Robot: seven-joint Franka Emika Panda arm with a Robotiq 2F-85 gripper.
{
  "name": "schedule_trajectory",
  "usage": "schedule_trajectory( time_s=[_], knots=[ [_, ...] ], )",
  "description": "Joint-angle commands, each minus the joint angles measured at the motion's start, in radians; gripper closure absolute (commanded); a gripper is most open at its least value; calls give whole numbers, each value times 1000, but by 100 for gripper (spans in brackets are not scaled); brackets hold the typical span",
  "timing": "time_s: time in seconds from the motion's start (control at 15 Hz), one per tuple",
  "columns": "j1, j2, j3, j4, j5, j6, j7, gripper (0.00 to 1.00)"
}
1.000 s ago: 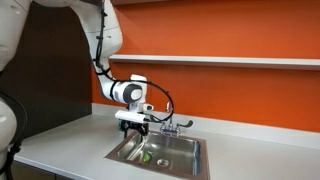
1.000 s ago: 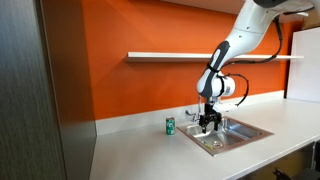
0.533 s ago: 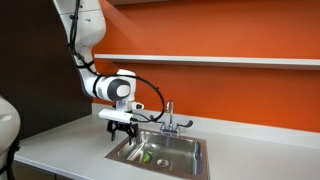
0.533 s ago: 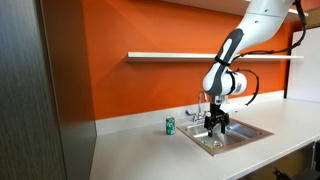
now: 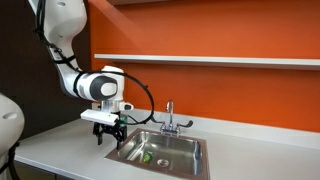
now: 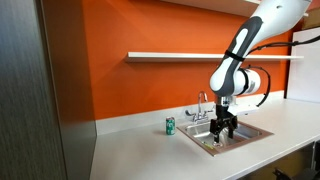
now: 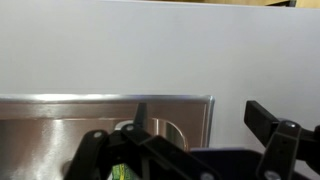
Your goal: Put the green packet inside the sink.
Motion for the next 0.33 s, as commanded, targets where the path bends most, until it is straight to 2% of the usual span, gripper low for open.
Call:
schedule_trajectory(
  time_s=[0.0, 0.27],
  knots=[
    [22, 0, -23, 1, -5, -2, 4, 0],
    [22, 9, -25, 7, -4, -2, 3, 0]
  ],
)
